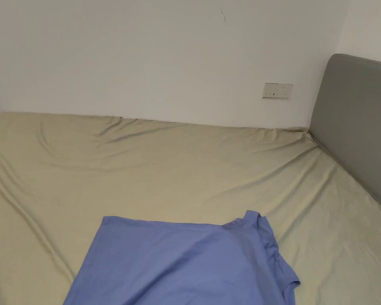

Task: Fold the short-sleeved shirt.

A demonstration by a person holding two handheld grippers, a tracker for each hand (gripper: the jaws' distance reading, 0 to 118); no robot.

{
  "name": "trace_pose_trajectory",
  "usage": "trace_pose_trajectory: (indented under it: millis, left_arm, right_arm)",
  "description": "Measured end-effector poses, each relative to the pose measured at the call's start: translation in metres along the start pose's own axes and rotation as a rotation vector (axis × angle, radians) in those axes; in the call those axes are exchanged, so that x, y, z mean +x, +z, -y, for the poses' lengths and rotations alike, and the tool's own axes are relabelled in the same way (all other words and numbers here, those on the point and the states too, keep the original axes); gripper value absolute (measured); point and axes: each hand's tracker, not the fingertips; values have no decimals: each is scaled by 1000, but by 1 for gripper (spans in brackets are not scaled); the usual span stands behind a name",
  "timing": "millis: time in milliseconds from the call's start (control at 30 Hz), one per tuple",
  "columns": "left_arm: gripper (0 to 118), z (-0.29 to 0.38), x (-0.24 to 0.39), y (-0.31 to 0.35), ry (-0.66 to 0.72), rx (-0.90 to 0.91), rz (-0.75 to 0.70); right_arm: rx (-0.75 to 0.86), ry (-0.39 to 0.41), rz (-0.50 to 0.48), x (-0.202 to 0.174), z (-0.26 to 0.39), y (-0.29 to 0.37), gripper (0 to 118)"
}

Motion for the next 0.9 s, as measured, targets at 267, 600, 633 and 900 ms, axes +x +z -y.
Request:
trace_pose_trajectory:
  millis: [267, 600, 633, 900]
  left_arm:
    - [1, 2, -1, -1, -7, 6, -9]
    - [1, -44, 0, 24, 72, 148, 19]
    - [1, -56, 2, 21, 76, 157, 16]
    - [1, -116, 12, -71, 98, 68, -35]
  right_arm:
    - [-88, -57, -23, 4, -6, -25, 10]
    - [66, -54, -55, 3, -48, 7, 8]
    - [81, -52, -53, 3, -58, 6, 8]
    - [69, -41, -3, 1, -115, -65, 8]
